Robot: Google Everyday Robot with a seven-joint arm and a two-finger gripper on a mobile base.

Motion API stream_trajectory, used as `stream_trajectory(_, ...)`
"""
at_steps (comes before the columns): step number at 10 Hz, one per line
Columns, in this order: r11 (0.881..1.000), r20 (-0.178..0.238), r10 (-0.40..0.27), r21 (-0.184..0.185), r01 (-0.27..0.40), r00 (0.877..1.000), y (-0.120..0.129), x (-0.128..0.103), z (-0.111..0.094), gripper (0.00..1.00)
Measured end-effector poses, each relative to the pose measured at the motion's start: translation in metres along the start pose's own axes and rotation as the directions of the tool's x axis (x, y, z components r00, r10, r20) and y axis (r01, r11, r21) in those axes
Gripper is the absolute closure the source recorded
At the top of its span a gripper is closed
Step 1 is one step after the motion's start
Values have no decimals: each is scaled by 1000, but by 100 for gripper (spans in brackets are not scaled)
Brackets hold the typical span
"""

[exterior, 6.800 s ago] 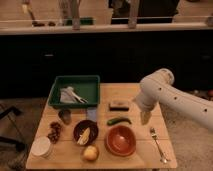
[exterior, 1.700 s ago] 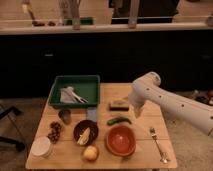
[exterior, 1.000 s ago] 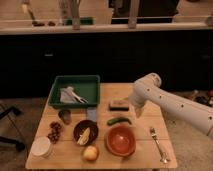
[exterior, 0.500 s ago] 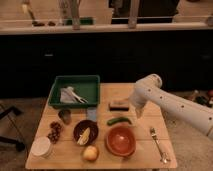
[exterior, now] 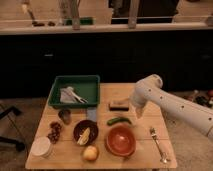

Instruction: Wipe red bowl with eraser

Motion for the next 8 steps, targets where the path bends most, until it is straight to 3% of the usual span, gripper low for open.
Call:
stream_trajectory(3, 997, 6, 78, -3, -78, 997, -14, -4, 4, 20)
stream_trajectory(8, 976, 65, 216, -1, -217, 974, -51, -7, 20, 20)
